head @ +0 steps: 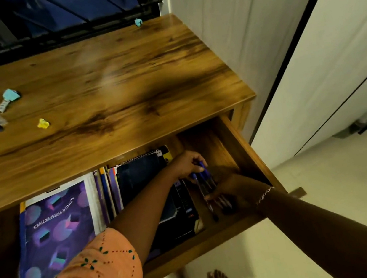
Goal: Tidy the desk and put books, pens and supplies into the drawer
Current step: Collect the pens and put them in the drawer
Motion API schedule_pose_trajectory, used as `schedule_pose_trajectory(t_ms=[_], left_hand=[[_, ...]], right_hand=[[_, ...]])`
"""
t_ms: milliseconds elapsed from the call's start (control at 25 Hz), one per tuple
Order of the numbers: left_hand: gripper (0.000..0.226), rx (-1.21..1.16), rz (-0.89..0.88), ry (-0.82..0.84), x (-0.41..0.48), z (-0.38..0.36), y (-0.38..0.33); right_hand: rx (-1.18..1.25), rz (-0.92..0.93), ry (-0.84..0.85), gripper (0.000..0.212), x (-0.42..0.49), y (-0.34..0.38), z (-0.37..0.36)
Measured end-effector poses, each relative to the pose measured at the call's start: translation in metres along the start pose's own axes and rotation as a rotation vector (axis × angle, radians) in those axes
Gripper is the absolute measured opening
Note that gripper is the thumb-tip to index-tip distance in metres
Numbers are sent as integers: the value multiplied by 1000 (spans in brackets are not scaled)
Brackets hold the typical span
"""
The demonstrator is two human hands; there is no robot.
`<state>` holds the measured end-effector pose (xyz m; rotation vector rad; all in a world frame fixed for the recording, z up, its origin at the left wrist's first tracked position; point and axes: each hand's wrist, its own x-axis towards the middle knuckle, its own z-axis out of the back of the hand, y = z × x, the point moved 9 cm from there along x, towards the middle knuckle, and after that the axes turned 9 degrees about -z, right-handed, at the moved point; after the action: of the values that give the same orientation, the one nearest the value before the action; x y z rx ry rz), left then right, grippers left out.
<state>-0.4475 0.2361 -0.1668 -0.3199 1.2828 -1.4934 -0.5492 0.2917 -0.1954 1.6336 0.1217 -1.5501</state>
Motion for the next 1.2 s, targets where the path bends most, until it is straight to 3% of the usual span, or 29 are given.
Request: schedule_pose_trajectory(t_ms=[120, 240, 440, 680, 1200], left_hand=[[26, 99, -9, 4, 2, -5, 3], [28, 229, -16, 6, 6, -6, 5], [36, 430, -50, -35, 7, -11, 2], [38, 728, -83, -39, 0, -8, 5], [35, 793, -95, -66, -10, -5, -1]], right_hand=[[-368, 120, -96, 65, -8, 13, 3], [-637, 167, -217, 50, -15, 27, 5], [-691, 217, -390, 35, -11, 28, 12], [-713, 137, -455, 28, 1, 20, 20], [-864, 75, -278, 36, 14, 11, -4]])
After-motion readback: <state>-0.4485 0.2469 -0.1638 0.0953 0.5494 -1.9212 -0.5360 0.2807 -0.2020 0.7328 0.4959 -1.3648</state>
